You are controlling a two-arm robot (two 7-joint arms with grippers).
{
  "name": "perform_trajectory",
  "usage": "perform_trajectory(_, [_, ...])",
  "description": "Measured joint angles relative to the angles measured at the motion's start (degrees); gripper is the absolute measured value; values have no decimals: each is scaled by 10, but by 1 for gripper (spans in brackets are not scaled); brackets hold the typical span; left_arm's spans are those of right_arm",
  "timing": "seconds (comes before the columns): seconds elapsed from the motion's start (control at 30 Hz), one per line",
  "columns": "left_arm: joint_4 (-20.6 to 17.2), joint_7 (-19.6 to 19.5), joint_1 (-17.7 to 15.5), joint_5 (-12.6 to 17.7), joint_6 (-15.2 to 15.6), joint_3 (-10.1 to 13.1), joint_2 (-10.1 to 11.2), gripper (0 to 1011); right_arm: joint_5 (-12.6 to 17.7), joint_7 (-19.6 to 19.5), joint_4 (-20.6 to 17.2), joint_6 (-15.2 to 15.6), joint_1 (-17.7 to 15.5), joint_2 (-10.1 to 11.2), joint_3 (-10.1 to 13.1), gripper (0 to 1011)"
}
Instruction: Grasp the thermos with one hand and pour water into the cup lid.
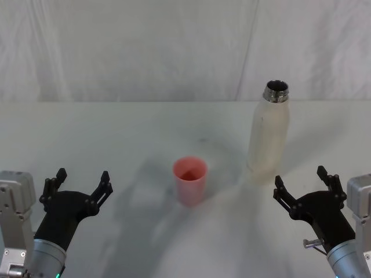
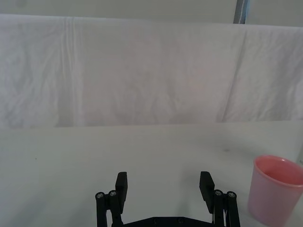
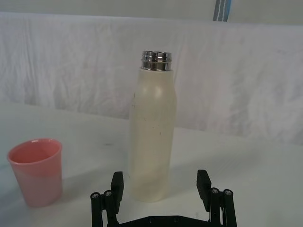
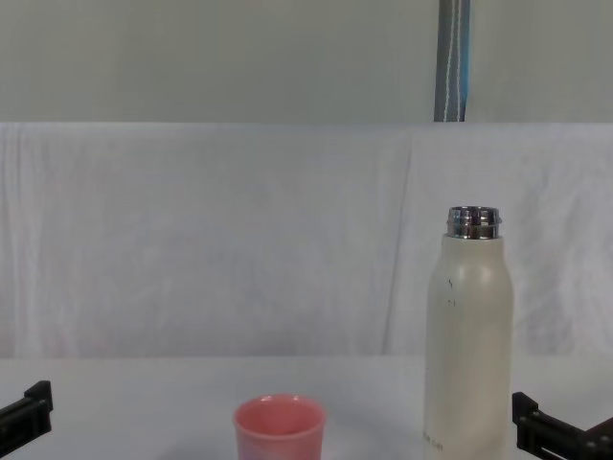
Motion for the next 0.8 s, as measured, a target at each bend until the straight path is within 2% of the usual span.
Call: perform_trajectory(0.8, [0,0,0,0,0,0,0,1001,0,0,0,0,0,0,0,1000])
